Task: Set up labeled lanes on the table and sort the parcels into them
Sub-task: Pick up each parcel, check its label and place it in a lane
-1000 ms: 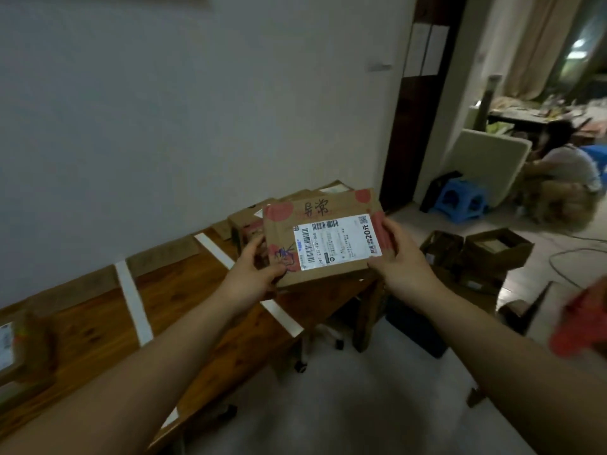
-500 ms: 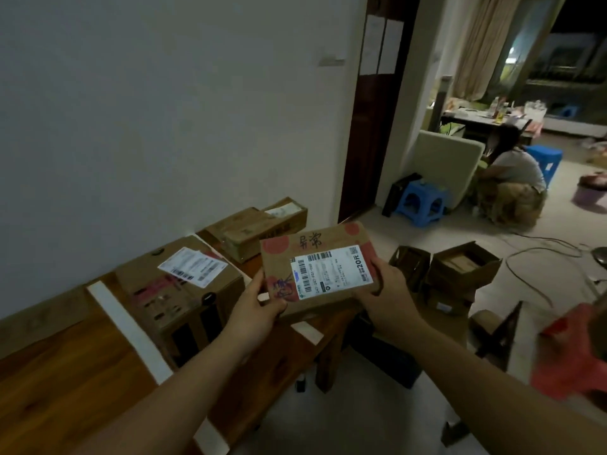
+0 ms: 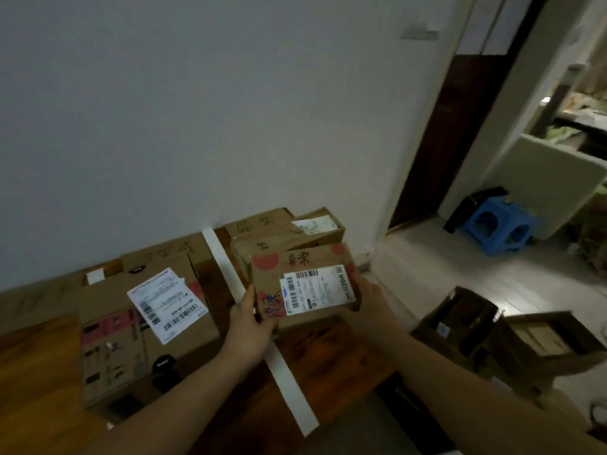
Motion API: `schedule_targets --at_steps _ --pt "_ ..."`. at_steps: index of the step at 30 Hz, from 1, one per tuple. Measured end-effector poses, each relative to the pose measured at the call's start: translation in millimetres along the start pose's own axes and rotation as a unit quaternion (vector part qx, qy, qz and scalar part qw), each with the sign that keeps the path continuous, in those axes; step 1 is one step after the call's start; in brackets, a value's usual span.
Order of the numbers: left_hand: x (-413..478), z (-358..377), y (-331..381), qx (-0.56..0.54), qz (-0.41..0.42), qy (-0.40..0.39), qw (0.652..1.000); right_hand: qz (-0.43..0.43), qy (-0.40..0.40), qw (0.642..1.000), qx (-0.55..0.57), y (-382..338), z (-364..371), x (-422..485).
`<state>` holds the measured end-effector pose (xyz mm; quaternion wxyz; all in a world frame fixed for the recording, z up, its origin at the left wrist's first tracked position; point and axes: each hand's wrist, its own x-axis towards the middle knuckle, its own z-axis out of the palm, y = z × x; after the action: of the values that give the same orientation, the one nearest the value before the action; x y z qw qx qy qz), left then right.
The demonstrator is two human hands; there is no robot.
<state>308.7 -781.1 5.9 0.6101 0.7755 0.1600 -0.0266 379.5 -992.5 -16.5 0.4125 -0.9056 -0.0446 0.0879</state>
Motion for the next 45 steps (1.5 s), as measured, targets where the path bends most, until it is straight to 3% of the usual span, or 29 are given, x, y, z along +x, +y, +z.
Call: schedule_targets --at_steps 6,13,27,37,45 --pt "35.7 27.8 -32.2 0.005 -0.097 0.039 0.995 -0.063 -0.125 0.988 -0.068 26.0 -6.3 67.1" --pt "43.4 59.6 -23.1 0.022 -0.135 0.132 0.982 -0.094 -0.219 0.961 -0.141 48.5 -13.5 108.8" --pt "66.1 51.9 6.6 0.225 -0.131 0.118 0.958 -0.108 -0.233 0.948 -0.186 18.3 -20.4 140.6" --pt "10.5 -51.6 84.9 0.405 -0.047 0.191 0.893 -0.197 -0.206 0.945 -0.162 -108.8 -28.7 107.5" --pt "-156.2 -182.1 46.1 0.421 -0.105 0.245 0.867 -0.298 -0.227 0.91 -0.178 -225.0 58.3 -25.7"
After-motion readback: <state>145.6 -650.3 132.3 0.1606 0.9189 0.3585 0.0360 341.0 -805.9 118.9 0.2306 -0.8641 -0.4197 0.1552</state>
